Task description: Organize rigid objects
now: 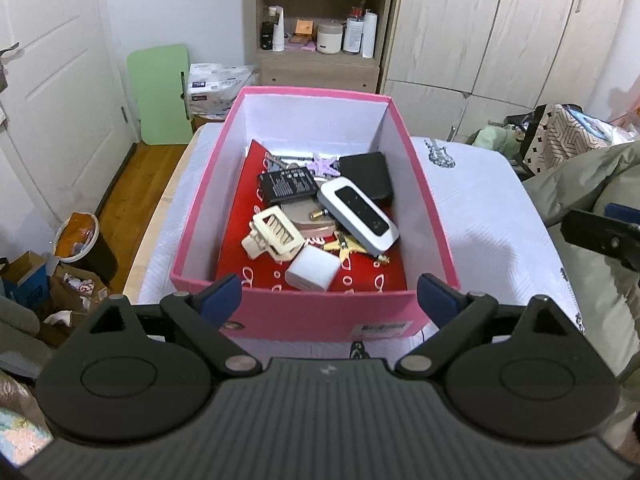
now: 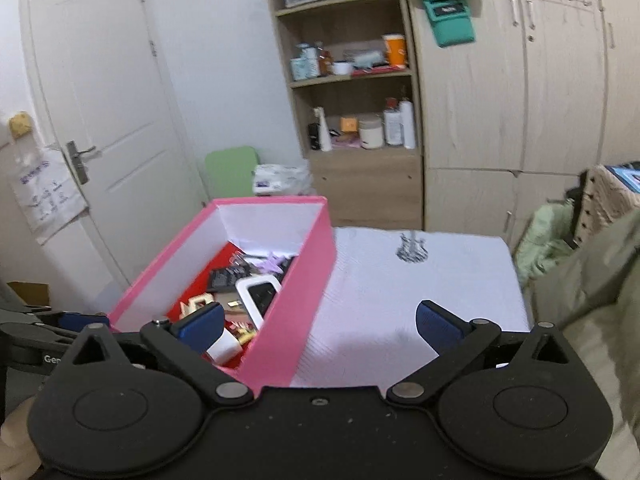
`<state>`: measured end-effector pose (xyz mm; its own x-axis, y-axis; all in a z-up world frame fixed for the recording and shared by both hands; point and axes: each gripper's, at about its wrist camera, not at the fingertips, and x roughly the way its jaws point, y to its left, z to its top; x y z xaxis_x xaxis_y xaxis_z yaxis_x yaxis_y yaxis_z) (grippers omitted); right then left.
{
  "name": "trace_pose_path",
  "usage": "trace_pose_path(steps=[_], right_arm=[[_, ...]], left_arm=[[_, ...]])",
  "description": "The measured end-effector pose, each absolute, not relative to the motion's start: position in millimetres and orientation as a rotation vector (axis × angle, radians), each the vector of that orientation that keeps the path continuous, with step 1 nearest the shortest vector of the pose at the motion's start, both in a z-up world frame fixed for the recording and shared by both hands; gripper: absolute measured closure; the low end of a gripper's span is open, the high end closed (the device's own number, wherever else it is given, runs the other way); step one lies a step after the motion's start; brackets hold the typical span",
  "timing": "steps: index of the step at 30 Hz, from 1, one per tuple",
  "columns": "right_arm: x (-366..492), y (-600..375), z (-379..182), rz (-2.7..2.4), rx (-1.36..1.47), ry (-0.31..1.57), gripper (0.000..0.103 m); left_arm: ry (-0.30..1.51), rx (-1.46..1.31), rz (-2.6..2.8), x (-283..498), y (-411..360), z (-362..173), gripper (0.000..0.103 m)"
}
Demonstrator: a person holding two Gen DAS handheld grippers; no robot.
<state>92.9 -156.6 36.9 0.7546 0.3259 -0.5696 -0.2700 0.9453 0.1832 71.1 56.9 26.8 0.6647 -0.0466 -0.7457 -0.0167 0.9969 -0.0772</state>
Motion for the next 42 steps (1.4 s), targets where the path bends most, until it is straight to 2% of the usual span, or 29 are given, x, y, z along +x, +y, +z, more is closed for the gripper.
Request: trace_pose_path(steps=[12, 29, 42], right_arm=[[53.0, -142.9, 45.0, 0.274, -0.03, 0.538, 0.002], [53.2, -153.6, 19.9, 0.265, 0.032, 0.668, 0.0], [41.0, -149.9, 18.7, 0.179, -0.006, 0.654, 0.0]], left_arm=[[0.827, -0.069, 0.029, 57.4, 45.9, 26.8, 0.008], [0.842, -0.043, 0.0, 50.3, 38.5, 19.6, 0.008], [0.839, -0.022, 0.006, 50.2, 36.1, 16.2, 0.008]])
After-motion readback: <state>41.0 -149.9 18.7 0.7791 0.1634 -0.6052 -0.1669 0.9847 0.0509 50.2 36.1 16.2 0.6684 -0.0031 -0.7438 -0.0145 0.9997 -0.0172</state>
